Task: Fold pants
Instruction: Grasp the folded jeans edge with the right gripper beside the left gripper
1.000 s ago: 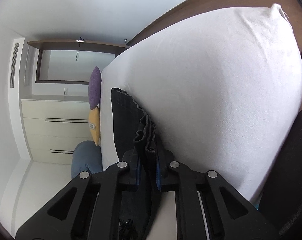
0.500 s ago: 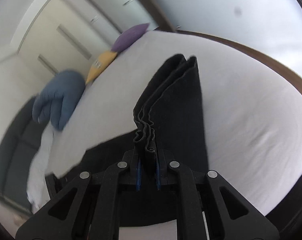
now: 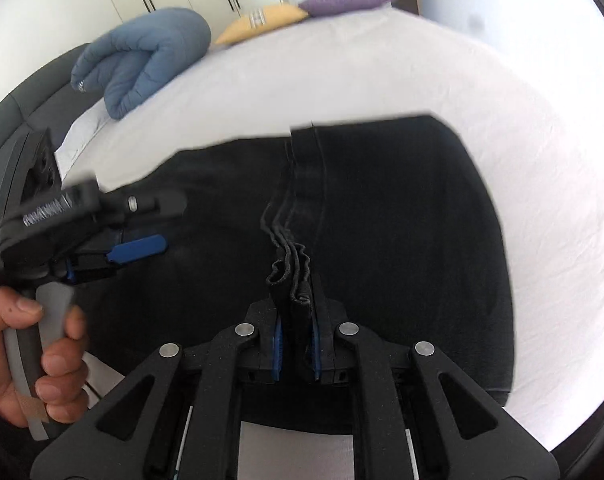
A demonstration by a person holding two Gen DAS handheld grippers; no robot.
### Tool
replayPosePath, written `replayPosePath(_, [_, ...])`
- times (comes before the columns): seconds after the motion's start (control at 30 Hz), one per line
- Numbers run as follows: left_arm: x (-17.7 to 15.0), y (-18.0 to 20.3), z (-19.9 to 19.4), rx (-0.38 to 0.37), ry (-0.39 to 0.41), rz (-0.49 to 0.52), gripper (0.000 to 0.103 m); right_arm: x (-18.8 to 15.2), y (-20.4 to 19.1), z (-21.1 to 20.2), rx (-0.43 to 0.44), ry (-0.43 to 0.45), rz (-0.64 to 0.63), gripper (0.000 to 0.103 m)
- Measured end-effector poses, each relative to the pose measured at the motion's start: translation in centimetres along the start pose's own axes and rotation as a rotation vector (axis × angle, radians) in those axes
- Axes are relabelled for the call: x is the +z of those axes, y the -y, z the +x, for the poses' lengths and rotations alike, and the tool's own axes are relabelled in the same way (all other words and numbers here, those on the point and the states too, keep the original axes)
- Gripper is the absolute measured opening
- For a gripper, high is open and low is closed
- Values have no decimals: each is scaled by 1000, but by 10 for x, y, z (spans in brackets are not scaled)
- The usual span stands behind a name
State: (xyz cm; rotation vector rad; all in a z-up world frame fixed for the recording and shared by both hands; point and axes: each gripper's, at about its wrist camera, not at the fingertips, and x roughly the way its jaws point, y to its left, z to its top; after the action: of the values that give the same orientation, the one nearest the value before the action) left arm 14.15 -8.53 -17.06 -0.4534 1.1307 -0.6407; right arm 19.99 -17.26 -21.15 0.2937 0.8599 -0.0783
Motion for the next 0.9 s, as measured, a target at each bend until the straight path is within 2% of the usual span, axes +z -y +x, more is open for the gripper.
replayPosePath(0.03, [4, 4, 5, -39, -21, -16, 102, -1, -3, -3, -6, 11, -14, 9])
replayPosePath(0.1, [10, 8, 13, -67, -48, -38, 102, -2, -15, -16, -22, 37, -52, 10])
replayPosePath(0.37, [26, 20, 40, -48, -141, -30, 101, -22, -48, -42, -75, 62, -179, 10])
replayPosePath(0.43, [28, 20, 44, -32, -153, -18, 92, -25, -54, -46, -78, 63, -197, 10])
replayPosePath(0.47, [30, 19, 45, -23, -155, -12, 76, -27, -58, -48, -77, 63, -210, 10])
replayPosePath(0.5, [31, 19, 47, -17, -168, -8, 54, -29, -62, -50, -74, 62, -221, 10])
replayPosePath(0.53, [32, 19, 49, -14, -187, -8, 43, -30, -65, -52, -71, 62, -230, 10])
replayPosePath(0.57, [32, 17, 50, -17, -197, -8, 28, -32, -69, -53, -67, 62, -241, 10])
replayPosePath(0.7, [37, 5, 39, -13, -204, 31, 14, -41, -86, -55, -45, 52, -272, 10])
replayPosePath(0.9, [52, -6, 18, 28, -228, 161, 12, -52, -101, -62, -2, 39, -327, 10])
